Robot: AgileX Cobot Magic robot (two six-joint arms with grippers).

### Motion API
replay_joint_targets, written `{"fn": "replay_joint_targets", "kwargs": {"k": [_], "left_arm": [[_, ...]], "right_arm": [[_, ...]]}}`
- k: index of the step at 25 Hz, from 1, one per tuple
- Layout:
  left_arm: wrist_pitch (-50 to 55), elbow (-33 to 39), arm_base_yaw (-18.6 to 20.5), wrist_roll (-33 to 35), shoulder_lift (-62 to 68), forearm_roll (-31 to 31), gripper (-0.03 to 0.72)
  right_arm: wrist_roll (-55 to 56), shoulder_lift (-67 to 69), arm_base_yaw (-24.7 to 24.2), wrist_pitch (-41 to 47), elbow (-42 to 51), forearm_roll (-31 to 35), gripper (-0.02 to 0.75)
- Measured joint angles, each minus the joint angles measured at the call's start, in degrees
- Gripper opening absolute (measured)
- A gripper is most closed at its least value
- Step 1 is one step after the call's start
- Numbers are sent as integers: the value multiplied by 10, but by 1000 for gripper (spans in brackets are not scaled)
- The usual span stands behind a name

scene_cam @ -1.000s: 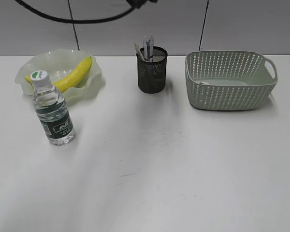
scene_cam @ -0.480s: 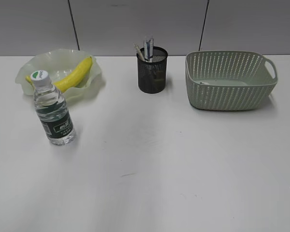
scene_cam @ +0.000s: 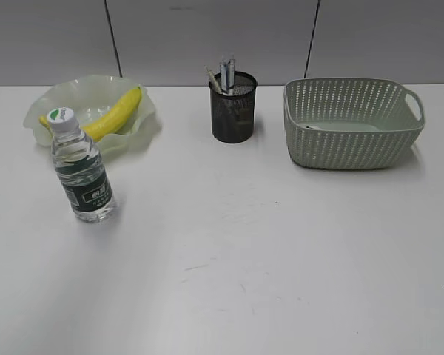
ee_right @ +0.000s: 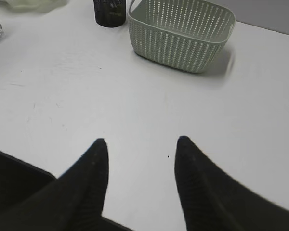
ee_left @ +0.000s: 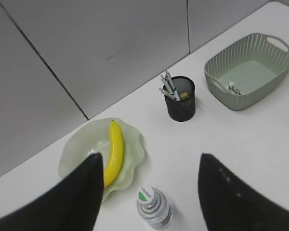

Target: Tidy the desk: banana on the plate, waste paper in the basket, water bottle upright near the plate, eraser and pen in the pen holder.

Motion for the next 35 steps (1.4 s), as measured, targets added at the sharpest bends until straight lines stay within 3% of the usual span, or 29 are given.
{"fn": "replay_joint_targets", "kwargs": {"k": [12,18,35], "left_arm": [[-21,440,0,-9,-411,-64,462],[-81,637,0,-9,-533,-97,461],[-83,653,0,-9,-542,-110,454]], "right_arm": [[0,0,0,0,0,18,370],[0,0,0,0,0,23,370],[0,0,0,0,0,26,369]]}}
